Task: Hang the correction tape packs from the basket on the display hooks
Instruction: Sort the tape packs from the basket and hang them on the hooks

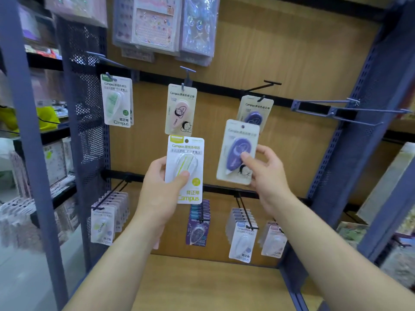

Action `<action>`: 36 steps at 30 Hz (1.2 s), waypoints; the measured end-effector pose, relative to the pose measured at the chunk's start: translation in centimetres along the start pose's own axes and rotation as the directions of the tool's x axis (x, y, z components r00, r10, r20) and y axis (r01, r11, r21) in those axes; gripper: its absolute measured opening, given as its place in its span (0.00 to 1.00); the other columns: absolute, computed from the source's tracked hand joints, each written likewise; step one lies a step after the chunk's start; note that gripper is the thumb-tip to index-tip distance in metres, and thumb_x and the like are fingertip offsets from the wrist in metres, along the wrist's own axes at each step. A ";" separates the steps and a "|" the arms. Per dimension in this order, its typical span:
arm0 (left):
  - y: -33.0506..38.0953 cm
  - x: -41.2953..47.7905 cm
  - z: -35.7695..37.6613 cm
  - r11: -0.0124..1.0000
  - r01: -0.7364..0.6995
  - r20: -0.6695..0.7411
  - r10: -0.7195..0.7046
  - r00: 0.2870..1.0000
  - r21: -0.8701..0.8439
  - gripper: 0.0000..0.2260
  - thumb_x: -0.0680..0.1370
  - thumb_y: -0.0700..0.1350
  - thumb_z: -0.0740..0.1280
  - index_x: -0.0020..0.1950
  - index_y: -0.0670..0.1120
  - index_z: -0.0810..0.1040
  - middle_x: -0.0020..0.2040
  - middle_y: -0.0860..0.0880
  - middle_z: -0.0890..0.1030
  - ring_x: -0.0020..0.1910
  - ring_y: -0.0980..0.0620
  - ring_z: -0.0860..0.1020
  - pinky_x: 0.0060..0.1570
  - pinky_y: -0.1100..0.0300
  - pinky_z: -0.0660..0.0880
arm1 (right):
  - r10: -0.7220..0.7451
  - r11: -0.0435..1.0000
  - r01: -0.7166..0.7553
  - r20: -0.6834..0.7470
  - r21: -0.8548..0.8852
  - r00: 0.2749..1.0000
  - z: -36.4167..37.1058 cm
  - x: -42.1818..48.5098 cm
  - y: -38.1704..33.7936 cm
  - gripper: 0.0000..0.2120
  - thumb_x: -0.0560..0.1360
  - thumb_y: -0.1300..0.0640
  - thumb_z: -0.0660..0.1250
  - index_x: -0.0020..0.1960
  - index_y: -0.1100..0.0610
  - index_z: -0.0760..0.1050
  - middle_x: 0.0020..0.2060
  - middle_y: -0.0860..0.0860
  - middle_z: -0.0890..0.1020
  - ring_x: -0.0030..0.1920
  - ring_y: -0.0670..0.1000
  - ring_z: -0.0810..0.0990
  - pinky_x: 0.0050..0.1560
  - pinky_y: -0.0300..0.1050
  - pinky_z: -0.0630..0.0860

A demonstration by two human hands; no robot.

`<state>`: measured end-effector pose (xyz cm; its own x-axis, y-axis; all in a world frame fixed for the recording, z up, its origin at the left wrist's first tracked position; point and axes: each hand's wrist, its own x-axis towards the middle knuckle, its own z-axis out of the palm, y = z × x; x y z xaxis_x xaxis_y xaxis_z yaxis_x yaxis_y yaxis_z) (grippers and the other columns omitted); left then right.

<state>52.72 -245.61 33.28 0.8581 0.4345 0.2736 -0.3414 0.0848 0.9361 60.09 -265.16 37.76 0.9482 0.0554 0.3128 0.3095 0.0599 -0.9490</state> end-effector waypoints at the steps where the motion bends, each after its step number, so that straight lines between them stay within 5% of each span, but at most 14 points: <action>1: 0.1 0.0 -0.1 1.000 -0.002 0.001 0.002 1.000 0.007 0.15 0.80 0.39 0.71 0.65 0.49 0.75 0.54 0.54 0.86 0.47 0.58 0.86 0.40 0.61 0.82 | -0.014 1.000 0.014 -0.054 0.008 0.998 -0.6 1.0 -0.6 0.10 0.80 0.56 0.71 0.60 0.50 0.74 0.49 0.52 0.88 0.49 0.55 0.88 0.52 0.59 0.83; 8: 0.7 -0.4 -0.1 1.000 -0.006 0.030 0.005 1.000 0.019 0.15 0.80 0.39 0.71 0.64 0.50 0.76 0.52 0.54 0.87 0.48 0.55 0.86 0.41 0.59 0.83 | -0.114 0.993 0.107 -0.176 -0.049 0.978 -2.1 6.3 -4.2 0.12 0.80 0.54 0.70 0.62 0.47 0.77 0.53 0.49 0.87 0.53 0.54 0.87 0.53 0.59 0.84; 16: 0.7 -0.3 -0.3 0.999 0.001 0.032 -0.002 0.999 0.035 0.14 0.79 0.40 0.72 0.63 0.51 0.76 0.53 0.53 0.87 0.49 0.53 0.86 0.48 0.48 0.84 | -0.129 0.991 0.119 -0.182 -0.065 0.975 -2.2 6.7 -4.2 0.11 0.80 0.54 0.68 0.62 0.50 0.80 0.49 0.49 0.87 0.45 0.51 0.87 0.44 0.50 0.85; 25: 0.5 -0.2 0.0 1.000 0.007 0.054 -0.009 0.998 0.022 0.14 0.79 0.40 0.71 0.62 0.53 0.76 0.53 0.54 0.87 0.48 0.55 0.86 0.44 0.55 0.82 | -0.120 0.992 0.109 -0.236 -0.058 0.964 -1.2 6.9 -4.5 0.12 0.82 0.53 0.66 0.64 0.50 0.79 0.51 0.46 0.86 0.43 0.47 0.86 0.33 0.40 0.80; 36: 0.3 -0.1 -0.1 0.999 0.015 0.044 -0.016 0.999 0.034 0.14 0.79 0.40 0.72 0.61 0.54 0.76 0.53 0.55 0.87 0.48 0.56 0.86 0.42 0.58 0.82 | -0.077 0.970 0.009 -0.275 -0.241 0.958 -1.0 8.3 -3.3 0.14 0.81 0.49 0.67 0.66 0.45 0.73 0.56 0.46 0.82 0.51 0.51 0.84 0.41 0.51 0.86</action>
<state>52.46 -245.50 33.53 0.8795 0.3932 0.2680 -0.3158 0.0609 0.9469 66.98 -265.86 43.44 0.9044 -0.2260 0.3620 0.3260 -0.1816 -0.9277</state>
